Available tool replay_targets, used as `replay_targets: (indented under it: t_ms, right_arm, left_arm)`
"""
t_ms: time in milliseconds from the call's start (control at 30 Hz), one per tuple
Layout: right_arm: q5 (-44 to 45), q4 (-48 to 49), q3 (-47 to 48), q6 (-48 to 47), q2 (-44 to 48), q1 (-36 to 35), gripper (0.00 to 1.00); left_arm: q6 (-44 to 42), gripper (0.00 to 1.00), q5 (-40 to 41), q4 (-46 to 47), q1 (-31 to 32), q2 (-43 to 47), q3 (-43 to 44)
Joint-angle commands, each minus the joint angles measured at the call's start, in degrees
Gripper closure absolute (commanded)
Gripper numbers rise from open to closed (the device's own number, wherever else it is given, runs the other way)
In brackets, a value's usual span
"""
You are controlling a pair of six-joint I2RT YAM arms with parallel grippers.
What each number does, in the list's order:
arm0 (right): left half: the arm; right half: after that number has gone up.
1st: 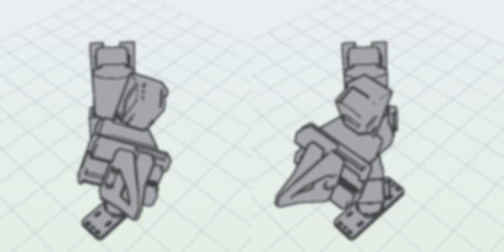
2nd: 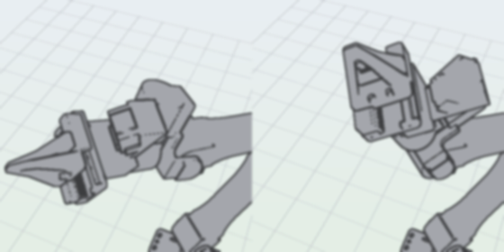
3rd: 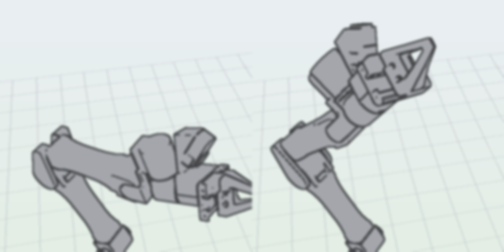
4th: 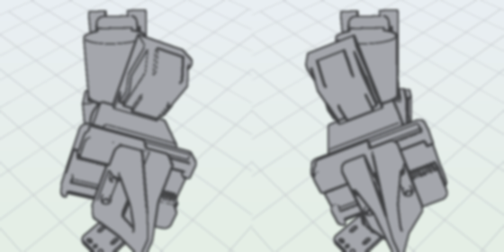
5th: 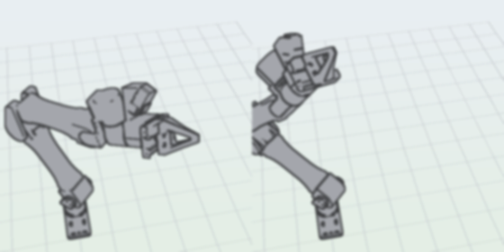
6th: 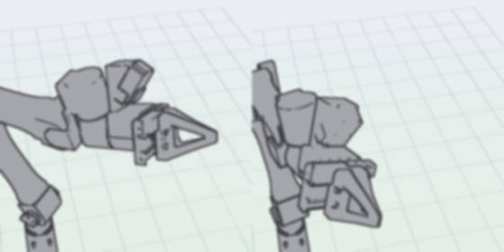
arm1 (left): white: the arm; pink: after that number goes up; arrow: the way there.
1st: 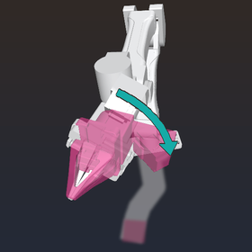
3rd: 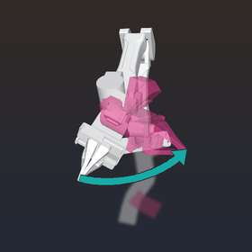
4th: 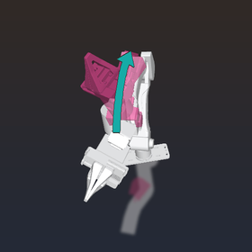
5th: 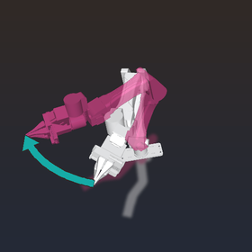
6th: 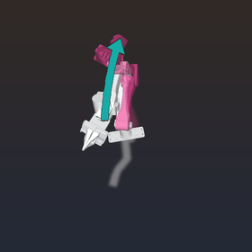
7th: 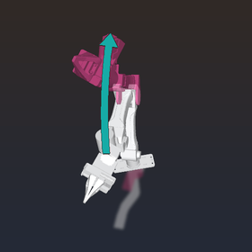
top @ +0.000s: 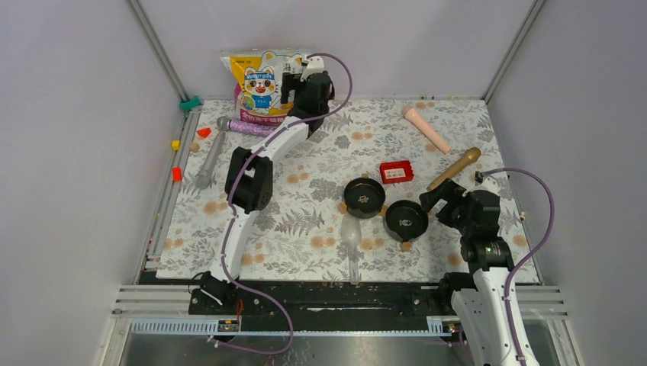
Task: Serve the pet food
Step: Move the pet food to the center of the board.
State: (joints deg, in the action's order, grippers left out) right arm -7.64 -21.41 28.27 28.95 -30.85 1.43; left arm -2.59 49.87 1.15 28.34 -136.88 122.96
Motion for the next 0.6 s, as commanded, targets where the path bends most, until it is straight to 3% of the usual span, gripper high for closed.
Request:
replay_targets:
  t_ms: [0, 433, 567]
  right_arm:
    - [-0.6, 2.5, -0.7, 0.7, 0.6, -0.3, 0.01]
    - [0.8, 4.7, -2.0, 1.3, 0.0, -0.4, 0.01]
    - [0.5, 5.0, -1.7, 1.4, -1.3, -0.4, 0.00]
  left_arm:
    - [-1.7, 0.01, 2.6, 11.3, -2.9, -4.2, 7.6]
    - [4.6, 0.02, -10.1, 19.8, -7.1, -14.9, 17.9]
    - [4.6, 0.11, -11.0, 20.4, -7.3, -17.1, 20.4]
